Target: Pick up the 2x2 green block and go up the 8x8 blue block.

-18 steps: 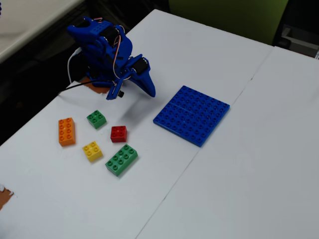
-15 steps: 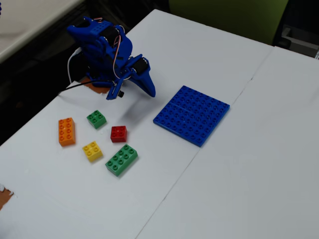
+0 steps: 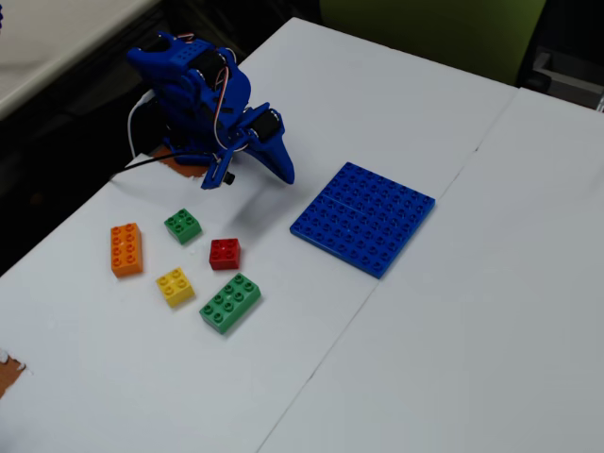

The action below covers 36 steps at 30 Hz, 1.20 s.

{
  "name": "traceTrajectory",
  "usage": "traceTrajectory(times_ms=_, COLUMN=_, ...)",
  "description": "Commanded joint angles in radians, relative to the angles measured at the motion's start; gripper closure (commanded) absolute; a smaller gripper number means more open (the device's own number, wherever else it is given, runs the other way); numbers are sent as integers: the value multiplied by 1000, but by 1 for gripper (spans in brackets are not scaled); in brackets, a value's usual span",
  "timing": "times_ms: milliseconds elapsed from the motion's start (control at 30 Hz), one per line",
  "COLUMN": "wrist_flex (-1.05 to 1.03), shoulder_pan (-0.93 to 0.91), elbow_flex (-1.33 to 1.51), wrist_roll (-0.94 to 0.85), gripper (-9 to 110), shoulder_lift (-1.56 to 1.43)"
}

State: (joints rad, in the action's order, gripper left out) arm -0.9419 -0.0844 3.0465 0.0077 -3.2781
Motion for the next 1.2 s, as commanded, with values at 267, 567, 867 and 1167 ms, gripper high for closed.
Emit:
traceTrajectory(times_ms=267, wrist_flex=3, shoulder_pan=8, elbow_flex=5, wrist_roll=-3, gripper=101, shoulder_lift=-40)
traceTrajectory(times_ms=567, wrist_flex=3, shoulder_pan=8, elbow_flex=5, wrist_roll=-3, gripper=101, shoulder_lift=-40)
traceTrajectory(times_ms=867, wrist_flex=3, shoulder_pan=8, elbow_flex=5, wrist_roll=-3, gripper=101, shoulder_lift=-40)
traceTrajectory(times_ms=1167, wrist_flex=3, shoulder_pan=14, elbow_flex=5, wrist_roll=-8, gripper=101, shoulder_lift=-40)
